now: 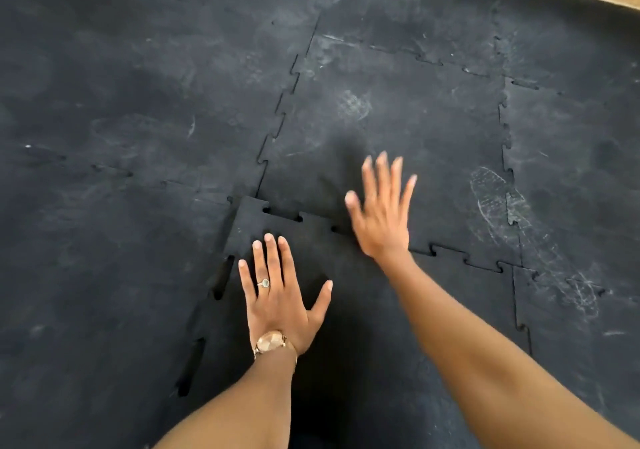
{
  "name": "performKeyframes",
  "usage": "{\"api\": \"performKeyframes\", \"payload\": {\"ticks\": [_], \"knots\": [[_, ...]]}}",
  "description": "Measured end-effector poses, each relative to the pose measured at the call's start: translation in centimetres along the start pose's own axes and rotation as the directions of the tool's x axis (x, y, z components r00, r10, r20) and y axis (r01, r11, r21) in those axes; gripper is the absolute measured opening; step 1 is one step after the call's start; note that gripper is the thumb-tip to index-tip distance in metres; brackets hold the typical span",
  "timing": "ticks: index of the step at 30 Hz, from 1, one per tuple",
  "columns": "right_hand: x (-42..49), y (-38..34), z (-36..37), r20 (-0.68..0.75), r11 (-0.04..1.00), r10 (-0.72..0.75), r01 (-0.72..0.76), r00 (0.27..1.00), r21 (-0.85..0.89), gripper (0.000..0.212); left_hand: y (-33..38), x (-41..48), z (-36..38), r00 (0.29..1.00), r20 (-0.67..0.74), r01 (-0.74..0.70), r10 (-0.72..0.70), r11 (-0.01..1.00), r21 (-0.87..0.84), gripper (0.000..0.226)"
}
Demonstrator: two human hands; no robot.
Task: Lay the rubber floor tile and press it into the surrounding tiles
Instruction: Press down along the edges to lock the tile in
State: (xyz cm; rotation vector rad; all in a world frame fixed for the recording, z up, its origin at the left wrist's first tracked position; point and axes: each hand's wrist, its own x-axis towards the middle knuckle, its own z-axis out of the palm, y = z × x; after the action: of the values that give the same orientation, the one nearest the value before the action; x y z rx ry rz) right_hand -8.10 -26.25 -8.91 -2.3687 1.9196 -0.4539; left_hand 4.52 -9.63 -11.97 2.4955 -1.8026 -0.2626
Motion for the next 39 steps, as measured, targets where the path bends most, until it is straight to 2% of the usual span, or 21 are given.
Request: {"api": "performKeyframes", "payload": {"ticks": [2, 3, 10, 14, 16, 18, 19, 21, 22, 24, 26, 27, 31, 34, 35, 37, 39], "knots": [[-0.4, 1.5, 3.5, 0.236, 0.993, 0.066, -0.040, 0.969, -0.112, 0.080, 0.1, 0.1, 0.1, 1.000, -0.009, -0.010, 0.010, 1.000, -0.012, 0.095], [-0.3, 1.7, 4.3, 0.277, 0.992, 0.085, -0.055, 0.957, -0.115, 0.079, 0.0, 0.3, 0.1, 1.000, 0.011, -0.005, 0.005, 1.000, -0.012, 0.095], [-0.2, 1.5, 3.7, 0.275, 0.989, 0.105, -0.072, 0.956, -0.130, 0.078, -0.1, 0.2, 0.1, 1.000, 0.023, -0.011, 0.012, 1.000, -0.013, 0.095], [-0.2, 1.4, 3.6, 0.246, 0.989, 0.130, -0.107, 0.961, -0.103, 0.081, -0.2, 0.2, -0.1, 0.998, 0.055, -0.007, 0.009, 0.999, -0.032, 0.095], [0.1, 0.0, 2.7, 0.203, 0.991, 0.131, -0.133, 0.970, -0.002, 0.083, -0.1, 0.3, -0.2, 0.999, 0.049, -0.007, 0.009, 0.999, -0.039, 0.094], [1.9, -2.8, 0.5, 0.097, 0.969, 0.117, -0.135, 0.988, 0.206, 0.081, -0.1, 0.3, -0.2, 0.998, 0.057, -0.004, 0.007, 0.999, -0.038, 0.094], [2.9, -4.3, -0.7, 0.000, 0.957, 0.100, -0.096, 0.995, 0.275, 0.077, -0.1, 0.3, -0.2, 0.998, 0.057, -0.004, 0.006, 0.999, -0.045, 0.094], [4.0, -6.7, -1.4, -0.153, 0.952, 0.067, -0.017, 0.986, 0.306, 0.069, -0.1, 0.2, -0.2, 0.998, 0.058, -0.006, 0.010, 0.998, -0.058, 0.095], [4.1, -7.4, -0.6, -0.149, 0.955, 0.067, -0.020, 0.986, 0.295, 0.067, -0.1, 0.1, -0.2, 0.998, 0.059, -0.008, 0.012, 0.998, -0.056, 0.094], [2.5, -8.0, 2.6, 0.036, 0.985, 0.057, -0.062, 0.998, 0.162, 0.069, -0.2, 0.1, -0.2, 0.998, 0.062, -0.008, 0.011, 0.999, -0.049, 0.094], [1.3, -7.6, 5.7, 0.237, 0.999, 0.046, -0.039, 0.971, -0.035, 0.073, -0.3, 0.3, -0.1, 0.998, 0.054, -0.014, 0.017, 0.999, -0.041, 0.093], [1.3, -7.3, 6.5, 0.289, 0.997, 0.055, -0.034, 0.956, -0.075, 0.073, -0.3, 0.4, -0.1, 0.998, 0.064, -0.017, 0.019, 0.999, -0.033, 0.092], [2.0, -7.4, 6.1, 0.305, 0.992, 0.062, -0.026, 0.950, -0.123, 0.068, -0.3, 0.2, -0.5, 0.997, 0.068, -0.018, 0.020, 0.999, -0.031, 0.093], [1.5, -6.7, 5.4, 0.336, 0.997, 0.011, 0.013, 0.942, -0.069, 0.071, -0.2, 0.2, -0.3, 0.997, 0.080, -0.015, 0.017, 1.000, -0.027, 0.093], [0.7, -5.7, 5.0, 0.305, 0.999, 0.023, -0.013, 0.952, -0.037, 0.072, -0.3, 0.2, -0.2, 0.997, 0.072, -0.011, 0.013, 1.000, -0.027, 0.093], [-2.5, -2.9, 3.5, 0.207, 0.978, 0.208, -0.211, 0.956, -0.009, 0.065, -0.2, 0.3, -0.2, 0.996, 0.093, -0.008, 0.011, 0.999, -0.031, 0.094], [-7.5, 0.0, 1.7, 0.165, 0.887, 0.461, -0.456, 0.872, -0.068, 0.064, -0.1, 0.3, -0.1, 0.998, 0.066, -0.005, 0.006, 1.000, -0.015, 0.094]]}}
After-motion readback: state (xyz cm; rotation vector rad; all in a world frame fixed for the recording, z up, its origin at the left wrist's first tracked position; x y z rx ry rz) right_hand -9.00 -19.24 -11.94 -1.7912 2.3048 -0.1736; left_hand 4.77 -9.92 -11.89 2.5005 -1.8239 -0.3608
